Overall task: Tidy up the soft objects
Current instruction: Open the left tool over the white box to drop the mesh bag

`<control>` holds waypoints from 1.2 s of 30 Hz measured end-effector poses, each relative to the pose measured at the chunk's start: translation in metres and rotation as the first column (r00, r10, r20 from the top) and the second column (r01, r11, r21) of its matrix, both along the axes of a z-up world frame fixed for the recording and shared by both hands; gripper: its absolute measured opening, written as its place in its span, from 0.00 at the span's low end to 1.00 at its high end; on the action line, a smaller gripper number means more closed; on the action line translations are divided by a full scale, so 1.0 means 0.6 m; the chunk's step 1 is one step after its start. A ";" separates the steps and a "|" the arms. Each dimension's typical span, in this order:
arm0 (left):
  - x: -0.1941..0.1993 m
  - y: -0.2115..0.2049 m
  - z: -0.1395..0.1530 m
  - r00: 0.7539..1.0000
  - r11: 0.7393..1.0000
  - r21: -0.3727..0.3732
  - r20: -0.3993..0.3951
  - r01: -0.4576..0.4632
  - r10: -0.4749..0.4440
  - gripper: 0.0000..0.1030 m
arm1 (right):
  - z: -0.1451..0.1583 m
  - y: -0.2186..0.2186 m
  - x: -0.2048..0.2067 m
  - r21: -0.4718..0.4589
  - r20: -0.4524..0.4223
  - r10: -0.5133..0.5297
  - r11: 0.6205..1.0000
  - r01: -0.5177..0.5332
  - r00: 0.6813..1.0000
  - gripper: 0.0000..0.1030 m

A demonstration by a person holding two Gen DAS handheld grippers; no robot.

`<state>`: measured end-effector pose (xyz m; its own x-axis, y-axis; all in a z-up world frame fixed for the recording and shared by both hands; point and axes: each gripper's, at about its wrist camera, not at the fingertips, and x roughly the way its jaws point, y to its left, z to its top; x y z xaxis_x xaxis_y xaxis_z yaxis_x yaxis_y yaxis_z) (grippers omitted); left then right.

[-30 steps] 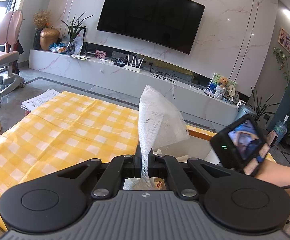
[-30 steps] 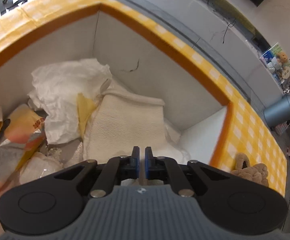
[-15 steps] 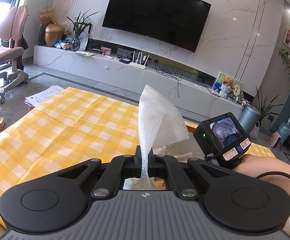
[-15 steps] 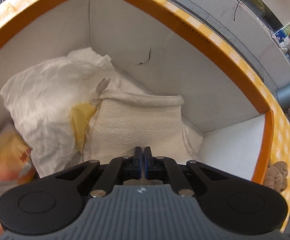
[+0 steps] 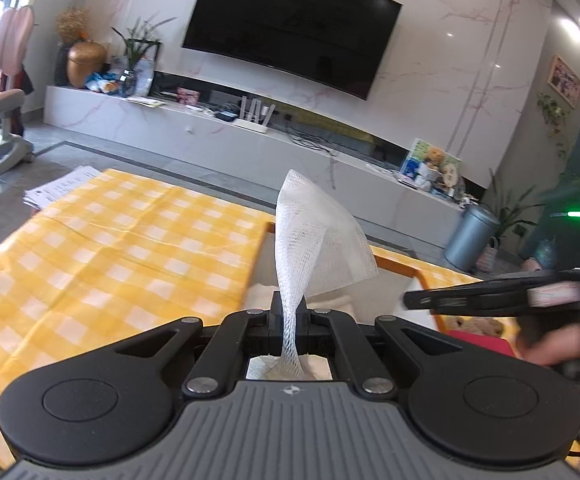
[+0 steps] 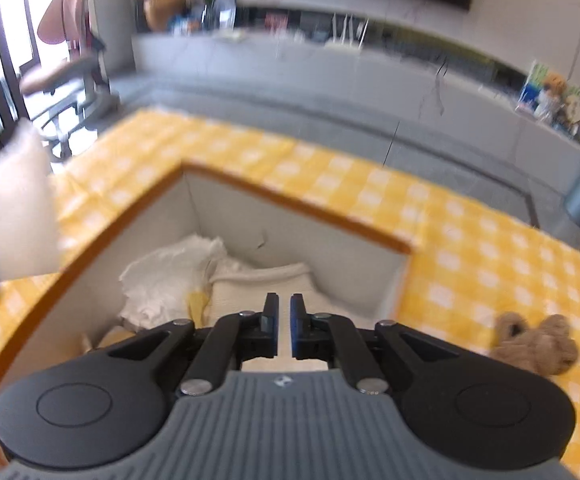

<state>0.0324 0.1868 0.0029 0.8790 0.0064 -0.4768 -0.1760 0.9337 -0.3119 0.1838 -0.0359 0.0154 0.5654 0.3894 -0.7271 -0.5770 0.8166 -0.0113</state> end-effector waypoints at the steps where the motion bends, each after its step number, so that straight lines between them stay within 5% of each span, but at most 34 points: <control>1: 0.004 -0.005 -0.001 1.000 1.000 -0.003 0.001 0.014 -0.014 0.02 | 0.016 -0.010 -0.016 0.023 0.017 -0.003 1.000 0.002 1.000 0.03; 7: 0.023 -0.034 -0.014 0.996 0.996 -0.024 -0.034 0.081 -0.082 0.02 | 0.058 -0.125 -0.074 0.135 0.082 -0.014 0.991 0.003 0.997 0.06; 12: 0.047 -0.076 -0.024 0.993 0.994 0.056 -0.081 0.093 -0.089 0.02 | 0.053 -0.187 -0.096 0.216 0.156 -0.047 0.976 0.012 0.987 0.06; 20: 0.107 -0.144 -0.057 0.980 0.980 0.138 -0.160 0.140 -0.117 0.02 | -0.025 -0.192 -0.071 0.236 0.095 -0.068 0.971 0.044 0.993 0.06; 25: 0.125 -0.170 -0.087 0.959 0.963 0.178 -0.236 0.202 -0.158 0.02 | -0.038 -0.184 -0.061 0.265 0.056 -0.072 0.963 0.055 0.996 0.06; 30: 0.125 -0.180 -0.082 0.956 0.957 0.177 -0.223 0.232 -0.191 0.04 | -0.031 -0.185 -0.066 0.286 0.065 -0.060 0.957 0.039 0.996 0.06; 31: 0.121 -0.185 -0.081 0.961 0.952 0.210 -0.214 0.222 -0.177 0.08 | -0.029 -0.185 -0.068 0.285 0.072 -0.061 0.958 0.039 0.996 0.06; 33: 0.106 -0.197 -0.066 0.975 0.939 0.276 -0.145 0.205 -0.170 0.42 | -0.025 -0.187 -0.072 0.284 0.083 -0.065 0.958 0.039 0.994 0.06; 34: 0.097 -0.202 -0.061 0.979 0.933 0.303 -0.109 0.196 -0.171 0.77 | -0.024 -0.191 -0.074 0.288 0.085 -0.065 0.957 0.038 0.994 0.06; 35: 0.090 -0.209 -0.055 0.981 0.927 0.322 -0.079 0.191 -0.175 0.89 | -0.022 -0.194 -0.076 0.291 0.086 -0.068 0.956 0.040 0.994 0.06; 36: 0.086 -0.215 -0.050 0.982 0.922 0.338 -0.063 0.188 -0.178 0.87 | -0.021 -0.197 -0.077 0.292 0.088 -0.072 0.955 0.044 0.993 0.07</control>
<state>0.0839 0.0580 -0.0274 0.8654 0.0136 -0.5009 0.0037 0.9994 0.0336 0.1378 -0.1540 0.0028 0.6552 0.5394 -0.5289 -0.5363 0.8252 0.1771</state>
